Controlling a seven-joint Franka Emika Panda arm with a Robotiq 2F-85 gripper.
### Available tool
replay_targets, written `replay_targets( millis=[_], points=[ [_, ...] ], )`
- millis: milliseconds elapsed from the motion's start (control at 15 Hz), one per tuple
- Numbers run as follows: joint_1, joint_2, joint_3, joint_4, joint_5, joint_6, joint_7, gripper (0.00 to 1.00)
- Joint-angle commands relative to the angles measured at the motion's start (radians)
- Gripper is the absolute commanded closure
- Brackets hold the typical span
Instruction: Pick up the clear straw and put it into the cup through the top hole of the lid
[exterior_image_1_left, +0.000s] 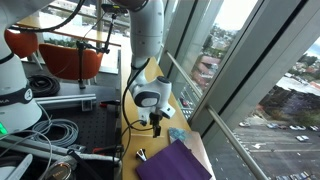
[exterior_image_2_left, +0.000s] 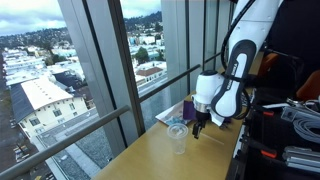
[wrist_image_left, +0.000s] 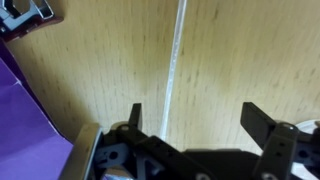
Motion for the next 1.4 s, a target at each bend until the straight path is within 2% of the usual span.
replay_targets(
  millis=[0,133,200,400,533,600,800,867,933,1133,1267,1333],
  points=[
    [0.009,0.022,-0.021,0.032,0.025,0.013,0.005,0.07],
    [0.013,0.031,-0.031,0.039,0.025,0.016,0.007,0.19],
    [0.014,0.036,-0.035,0.042,0.025,0.017,0.008,0.34],
    [0.012,0.046,-0.041,0.047,0.026,0.014,0.009,0.59],
    [0.014,0.052,-0.045,0.047,0.026,0.014,0.011,0.72],
    [0.019,0.056,-0.048,0.048,0.026,0.016,0.014,0.76],
    [0.032,0.062,-0.052,0.050,0.026,0.017,0.021,0.80],
    [0.035,0.061,-0.054,0.051,0.026,0.013,0.023,0.76],
    [0.037,0.062,-0.055,0.050,0.026,0.014,0.025,0.78],
    [0.043,0.057,-0.061,0.047,0.025,0.007,0.026,0.74],
    [0.045,0.052,-0.065,0.046,0.025,0.000,0.026,0.73],
    [0.045,0.052,-0.067,0.045,0.024,-0.002,0.026,0.76]
  ],
)
